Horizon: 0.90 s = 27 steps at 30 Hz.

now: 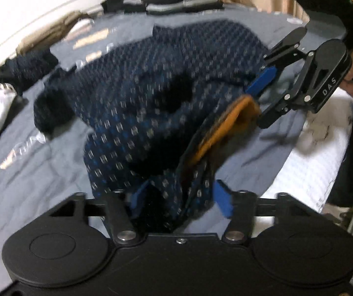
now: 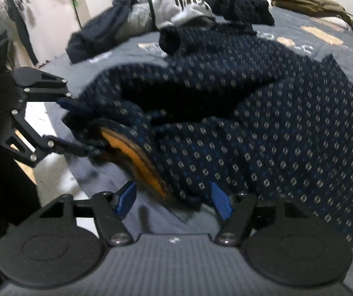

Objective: Fold clothes

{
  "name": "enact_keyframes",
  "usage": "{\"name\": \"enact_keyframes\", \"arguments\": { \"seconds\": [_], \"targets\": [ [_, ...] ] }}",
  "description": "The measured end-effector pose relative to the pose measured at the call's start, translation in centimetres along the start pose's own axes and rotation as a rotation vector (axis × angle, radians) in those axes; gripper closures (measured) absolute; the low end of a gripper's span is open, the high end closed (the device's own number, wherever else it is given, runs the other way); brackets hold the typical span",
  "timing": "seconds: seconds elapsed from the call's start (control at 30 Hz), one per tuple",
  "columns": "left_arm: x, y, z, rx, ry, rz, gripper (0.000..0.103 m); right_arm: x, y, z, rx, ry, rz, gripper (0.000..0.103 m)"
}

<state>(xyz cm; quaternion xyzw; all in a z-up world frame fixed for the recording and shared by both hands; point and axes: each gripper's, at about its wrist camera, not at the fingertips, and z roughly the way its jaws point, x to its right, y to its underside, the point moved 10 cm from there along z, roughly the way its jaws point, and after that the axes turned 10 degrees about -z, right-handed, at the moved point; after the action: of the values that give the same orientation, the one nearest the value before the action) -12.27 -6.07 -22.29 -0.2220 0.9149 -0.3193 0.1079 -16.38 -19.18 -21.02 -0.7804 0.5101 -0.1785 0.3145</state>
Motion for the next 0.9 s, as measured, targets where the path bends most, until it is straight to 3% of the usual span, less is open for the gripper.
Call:
{"name": "enact_keyframes", "arguments": {
  "seconds": [0.03,0.1,0.17,0.2,0.23,0.37,0.57,0.73,0.9],
  "targets": [
    [0.0,0.3,0.3,-0.012,-0.002,-0.001,0.064,0.2,0.1,0.2,-0.004,0.015,-0.008,0.045],
    [-0.3,0.8,0.8,-0.023,-0.007,-0.014,0.064,0.6,0.2,0.5,-0.008,0.042,-0.019,0.065],
    [-0.4,1.1,0.9,-0.020,-0.006,-0.018,0.066,1.2,-0.2,0.2,0.014,0.045,0.012,0.092],
    [-0.4,1.2,0.8,-0.015,-0.001,-0.015,0.073,1.4,-0.5,0.0,0.029,0.048,0.026,0.093],
    [-0.5,1.0,0.6,-0.011,0.009,-0.026,0.088,1.7,-1.2,-0.7,0.059,0.058,0.037,0.094],
    [-2.2,-1.3,-2.1,0.090,-0.011,-0.083,0.089,3.3,-4.2,-4.1,0.196,0.098,0.091,0.098],
    [-5.6,-9.4,-11.8,0.393,-0.068,-0.134,0.090,5.3,-11.6,-14.2,0.455,0.150,0.109,0.098],
    [-5.3,-17.5,-21.4,0.627,-0.133,-0.039,0.090,4.9,-18.5,-24.3,0.647,0.225,0.017,0.098],
    [-4.0,-23.3,-30.4,0.799,-0.199,0.028,0.092,4.1,-23.5,-34.5,0.818,0.312,-0.048,0.099]
  ]
}}
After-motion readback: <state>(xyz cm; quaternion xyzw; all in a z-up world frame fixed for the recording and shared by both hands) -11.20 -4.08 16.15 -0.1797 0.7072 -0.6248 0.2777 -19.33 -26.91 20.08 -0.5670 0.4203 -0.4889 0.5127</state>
